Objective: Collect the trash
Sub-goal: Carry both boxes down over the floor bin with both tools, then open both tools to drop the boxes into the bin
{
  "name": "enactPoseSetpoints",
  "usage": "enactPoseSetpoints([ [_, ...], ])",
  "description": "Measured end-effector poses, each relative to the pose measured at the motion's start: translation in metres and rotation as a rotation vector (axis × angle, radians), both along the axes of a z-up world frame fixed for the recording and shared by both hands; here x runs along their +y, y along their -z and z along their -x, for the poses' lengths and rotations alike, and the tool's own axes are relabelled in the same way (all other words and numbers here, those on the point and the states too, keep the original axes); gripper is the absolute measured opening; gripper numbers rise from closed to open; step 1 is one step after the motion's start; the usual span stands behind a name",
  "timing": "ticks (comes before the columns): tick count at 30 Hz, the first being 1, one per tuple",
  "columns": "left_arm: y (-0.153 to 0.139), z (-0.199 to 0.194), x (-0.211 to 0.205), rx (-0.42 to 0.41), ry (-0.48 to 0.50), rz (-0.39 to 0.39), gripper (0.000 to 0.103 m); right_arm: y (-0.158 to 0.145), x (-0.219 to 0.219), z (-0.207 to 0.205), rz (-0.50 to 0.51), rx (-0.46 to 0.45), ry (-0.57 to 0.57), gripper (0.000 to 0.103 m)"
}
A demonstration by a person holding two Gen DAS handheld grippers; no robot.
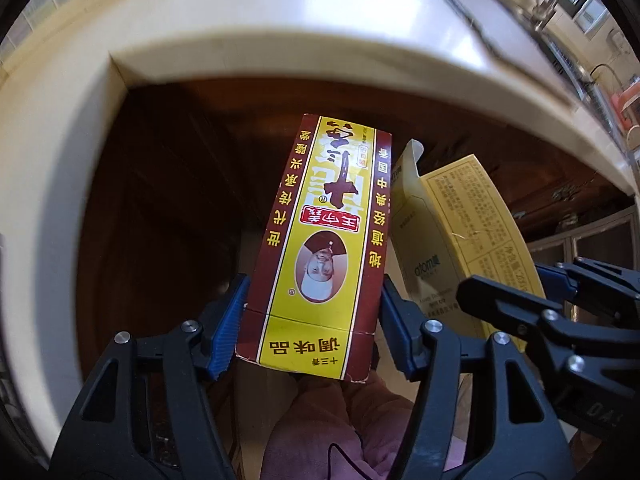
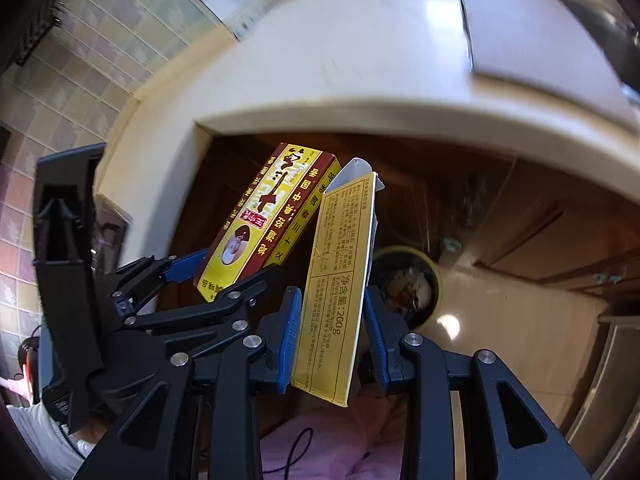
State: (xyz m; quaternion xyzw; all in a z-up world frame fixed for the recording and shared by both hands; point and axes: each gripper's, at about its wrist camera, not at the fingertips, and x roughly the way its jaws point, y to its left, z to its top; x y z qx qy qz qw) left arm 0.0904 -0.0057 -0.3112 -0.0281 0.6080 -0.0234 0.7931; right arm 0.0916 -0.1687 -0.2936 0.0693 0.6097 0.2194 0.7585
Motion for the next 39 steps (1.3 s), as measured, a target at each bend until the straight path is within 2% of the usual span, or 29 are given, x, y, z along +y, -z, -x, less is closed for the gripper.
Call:
enactPoseSetpoints([
  [6,0.102,0.002,-0.001,0.119,-0.026,-0.002,0.059,0.109,-0.01,0.016,0.033,0.128,0.038,0.031],
  [12,0.195,-0.004,0.006,0.19,-0.043,0.005,0.059,0.214,-0.011,0.024,0.067,0.181,0.032,0.031],
  [16,0.237,-0.01,0.012,0.226,-0.044,0.033,0.06,0.271,-0.01,0.021,0.086,0.214,0.031,0.033],
  [19,0.257,-0.016,0.016,0.24,-0.033,0.041,0.06,0.302,-0.014,0.016,0.073,0.226,0.046,0.043],
  [22,0.269,-0.021,0.019,0.259,-0.024,0.07,0.06,0.323,-0.022,0.018,0.066,0.255,0.059,0.052],
  [24,0.274,-0.022,0.017,0.271,-0.021,0.087,0.061,0.334,-0.026,0.023,0.057,0.28,0.07,0.063],
  [30,0.283,-0.037,0.013,0.294,-0.016,0.066,0.062,0.333,-0.038,0.026,0.049,0.288,0.076,0.067],
  [33,0.281,-0.04,0.006,0.292,-0.023,0.048,0.074,0.327,-0.045,0.017,0.041,0.288,0.08,0.067],
  [34,0.281,-0.041,0.004,0.289,-0.025,0.042,0.074,0.324,-0.042,-0.002,0.04,0.285,0.082,0.067],
  [39,0.267,-0.048,0.005,0.273,-0.031,0.017,0.074,0.305,-0.043,-0.006,0.039,0.285,0.09,0.067],
])
